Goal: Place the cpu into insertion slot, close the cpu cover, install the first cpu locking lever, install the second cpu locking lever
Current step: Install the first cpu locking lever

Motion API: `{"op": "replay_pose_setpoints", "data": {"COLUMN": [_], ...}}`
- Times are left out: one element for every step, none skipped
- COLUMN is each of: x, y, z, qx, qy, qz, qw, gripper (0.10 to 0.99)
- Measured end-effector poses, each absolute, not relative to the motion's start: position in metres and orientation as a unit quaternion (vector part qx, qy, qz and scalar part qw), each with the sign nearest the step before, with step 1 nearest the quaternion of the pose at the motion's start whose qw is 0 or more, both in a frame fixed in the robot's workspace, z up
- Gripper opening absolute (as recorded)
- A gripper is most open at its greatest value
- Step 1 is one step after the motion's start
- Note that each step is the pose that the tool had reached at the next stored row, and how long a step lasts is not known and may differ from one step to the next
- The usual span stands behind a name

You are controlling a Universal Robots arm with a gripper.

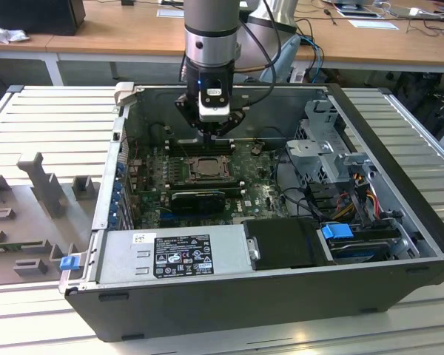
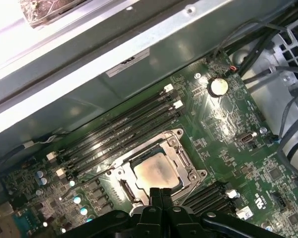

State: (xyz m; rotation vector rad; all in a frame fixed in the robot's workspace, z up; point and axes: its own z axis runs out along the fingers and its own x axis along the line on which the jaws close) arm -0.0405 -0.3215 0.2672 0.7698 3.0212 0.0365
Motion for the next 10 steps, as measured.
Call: {"op": "replay_pose_setpoints", "data": {"x": [-0.0406, -0.0406, -0.0406, -0.0406, -0.0406, -0.0406, -0.0406, -0.0406, -0.0406, -0.0408], "y": [-0.3215, -0.3215, -0.3215, -0.3215, -0.3215, -0.3215, -0.3215, -0.3215, -0.3215, -0.3215], "z": [0.2672, 0.2670, 0.2669, 0.2667, 0.2665, 0.2665, 0.2664, 0.2664, 0.2664, 0.2663], "qx": [0.238, 0.226, 0.218, 0.199, 0.181, 0.171, 0.163, 0.147, 0.136, 0.130], "qy": [0.971, 0.974, 0.976, 0.980, 0.983, 0.985, 0.986, 0.989, 0.991, 0.991], "qz": [0.012, 0.012, 0.012, 0.012, 0.012, 0.013, 0.013, 0.013, 0.013, 0.013], "qw": [0.012, 0.012, 0.011, 0.011, 0.011, 0.011, 0.011, 0.011, 0.010, 0.010], "gripper": [0.106, 0.106, 0.106, 0.106, 0.106, 0.106, 0.106, 0.106, 0.106, 0.106]}}
